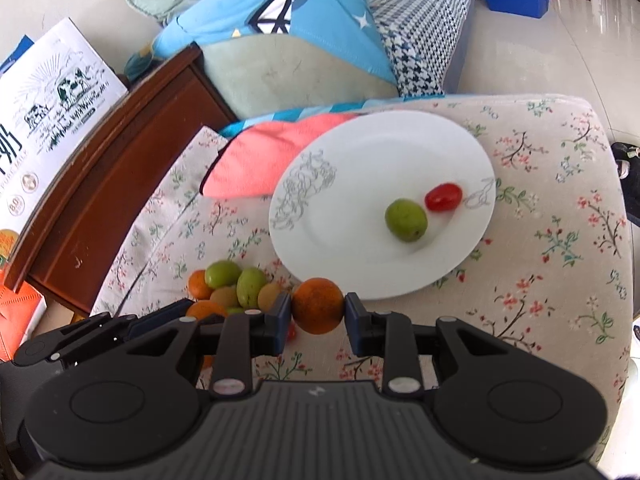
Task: Organize fruits
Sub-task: 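Carry both oranges onto the white plate and open both tools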
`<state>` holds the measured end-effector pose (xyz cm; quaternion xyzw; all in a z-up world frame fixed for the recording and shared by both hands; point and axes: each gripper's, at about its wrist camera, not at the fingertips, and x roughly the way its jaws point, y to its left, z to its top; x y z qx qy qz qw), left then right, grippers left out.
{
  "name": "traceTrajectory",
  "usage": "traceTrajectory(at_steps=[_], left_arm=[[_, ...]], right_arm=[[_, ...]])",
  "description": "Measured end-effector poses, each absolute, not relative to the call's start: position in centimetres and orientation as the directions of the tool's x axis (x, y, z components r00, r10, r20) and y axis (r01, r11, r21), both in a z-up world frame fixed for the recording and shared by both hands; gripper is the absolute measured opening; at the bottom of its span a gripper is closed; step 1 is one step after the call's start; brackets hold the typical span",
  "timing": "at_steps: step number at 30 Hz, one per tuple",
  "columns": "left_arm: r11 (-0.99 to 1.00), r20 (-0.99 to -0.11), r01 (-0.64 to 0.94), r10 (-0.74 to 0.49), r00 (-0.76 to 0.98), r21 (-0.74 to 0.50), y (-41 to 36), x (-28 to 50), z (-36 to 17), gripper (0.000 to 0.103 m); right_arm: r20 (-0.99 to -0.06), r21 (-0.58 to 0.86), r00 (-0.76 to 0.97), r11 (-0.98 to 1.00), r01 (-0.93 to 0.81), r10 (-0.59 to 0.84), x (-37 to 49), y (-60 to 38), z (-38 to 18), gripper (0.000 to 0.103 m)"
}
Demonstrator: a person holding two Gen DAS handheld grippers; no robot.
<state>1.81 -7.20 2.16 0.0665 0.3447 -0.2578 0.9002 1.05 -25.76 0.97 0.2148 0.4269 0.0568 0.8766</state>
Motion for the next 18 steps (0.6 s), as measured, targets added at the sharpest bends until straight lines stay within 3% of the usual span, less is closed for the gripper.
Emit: traceTrajectory(at_steps=[10,18], left_arm=[[0.871,-0.625,0.473,-0.444,0.643,-0.132,-9.0,4.5,3.9,0.026],[0.868,-0.654,0.462,-0.457,0.603,-0.180,-10.2,7.8,3.3,0.026]], right_arm=[[-0.685,0.434,0.689,0.892,0.122,0.239,1.6,-28.4,2.9,0.029],[-0.673,0.487,0.697,0.858,0.163,0.250,3.3,-30.0,2.8,0.029]])
